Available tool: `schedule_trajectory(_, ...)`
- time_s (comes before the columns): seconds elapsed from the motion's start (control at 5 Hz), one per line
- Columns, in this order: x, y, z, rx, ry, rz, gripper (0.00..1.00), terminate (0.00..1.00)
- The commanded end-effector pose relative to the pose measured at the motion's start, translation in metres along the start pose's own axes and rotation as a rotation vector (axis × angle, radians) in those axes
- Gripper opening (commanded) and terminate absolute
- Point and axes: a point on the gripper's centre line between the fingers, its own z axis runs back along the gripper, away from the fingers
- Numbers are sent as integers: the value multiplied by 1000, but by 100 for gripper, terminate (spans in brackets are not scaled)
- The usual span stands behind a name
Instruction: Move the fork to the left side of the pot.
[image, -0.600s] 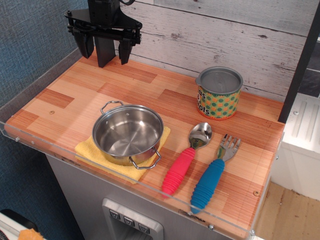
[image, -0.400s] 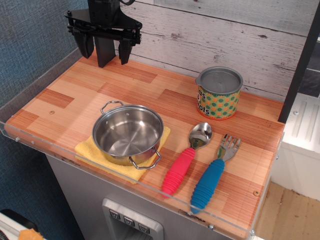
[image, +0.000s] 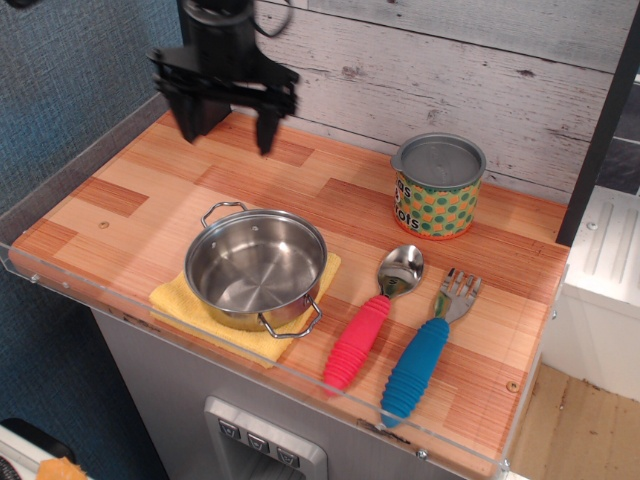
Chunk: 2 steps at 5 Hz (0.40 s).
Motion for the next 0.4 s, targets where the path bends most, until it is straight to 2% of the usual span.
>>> schedule_trajectory(0.0,-3,-34,30,-20,-69,-92,100,0)
schedule_trajectory(0.2,-8,-58,30,-47,-68,-149,100,0)
